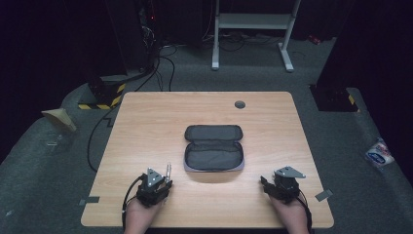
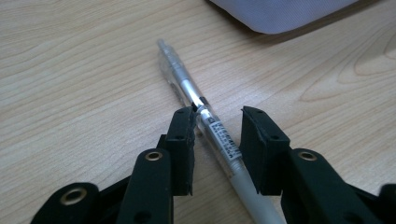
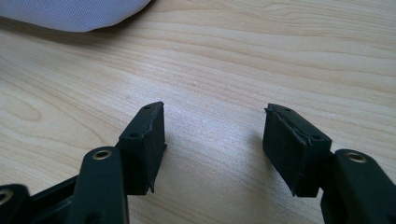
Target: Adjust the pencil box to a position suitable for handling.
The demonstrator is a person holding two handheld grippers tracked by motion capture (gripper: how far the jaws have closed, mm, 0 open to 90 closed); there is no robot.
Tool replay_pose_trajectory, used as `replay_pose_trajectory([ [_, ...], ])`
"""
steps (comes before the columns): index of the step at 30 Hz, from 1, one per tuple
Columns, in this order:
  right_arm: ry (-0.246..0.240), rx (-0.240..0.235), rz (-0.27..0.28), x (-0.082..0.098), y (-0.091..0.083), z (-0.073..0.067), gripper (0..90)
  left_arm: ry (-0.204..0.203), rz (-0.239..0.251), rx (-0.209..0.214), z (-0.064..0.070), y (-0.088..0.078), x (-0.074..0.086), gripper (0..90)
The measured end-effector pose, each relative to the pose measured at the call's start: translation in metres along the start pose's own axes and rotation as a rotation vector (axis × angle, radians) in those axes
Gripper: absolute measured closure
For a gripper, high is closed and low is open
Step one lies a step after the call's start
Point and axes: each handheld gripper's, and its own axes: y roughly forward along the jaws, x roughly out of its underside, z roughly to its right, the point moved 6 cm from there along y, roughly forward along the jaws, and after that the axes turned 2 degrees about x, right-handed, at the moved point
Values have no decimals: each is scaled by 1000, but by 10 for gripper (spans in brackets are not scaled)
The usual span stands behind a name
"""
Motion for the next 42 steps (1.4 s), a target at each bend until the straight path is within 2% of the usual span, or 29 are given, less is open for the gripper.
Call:
replay_pose_trajectory([
  [2, 0, 0, 0, 0, 0, 0, 386, 10, -2, -6, 2, 0, -1, 649],
  [8, 0, 0, 0, 0, 0, 0, 386, -8, 8, 20, 1, 0, -2, 707],
  [14, 0, -1, 0, 0, 0, 0, 386, -25, 32, 13, -9, -5, -4, 768],
  [16, -1, -1, 0, 0, 0, 0, 386, -22, 42, 6, -12, -7, -4, 833],
  [18, -1, -1, 0, 0, 0, 0, 386, -44, 35, 5, -16, -7, -3, 810],
  [19, -1, -1, 0, 0, 0, 0, 386, -54, 16, 3, -16, -5, -1, 781],
  [21, -1, -1, 0, 0, 0, 0, 386, -56, 3, 7, -14, -2, 1, 695],
  [23, -1, -1, 0, 0, 0, 0, 386, -58, 1, 11, -12, -1, 1, 651],
  [26, -1, -1, 0, 0, 0, 0, 386, -30, -4, -5, -9, -1, 0, 666],
  [28, -1, -1, 0, 0, 0, 0, 386, -35, -8, 4, -8, -2, 1, 734],
  [31, 0, 0, 0, 0, 0, 0, 386, -31, -8, 13, -10, -3, 2, 784],
  [38, 0, 0, 0, 0, 0, 0, 386, -15, -11, 26, -10, -3, 1, 791],
  [42, -1, -1, 0, 0, 0, 0, 386, -12, 13, 24, -13, -5, 0, 791],
])
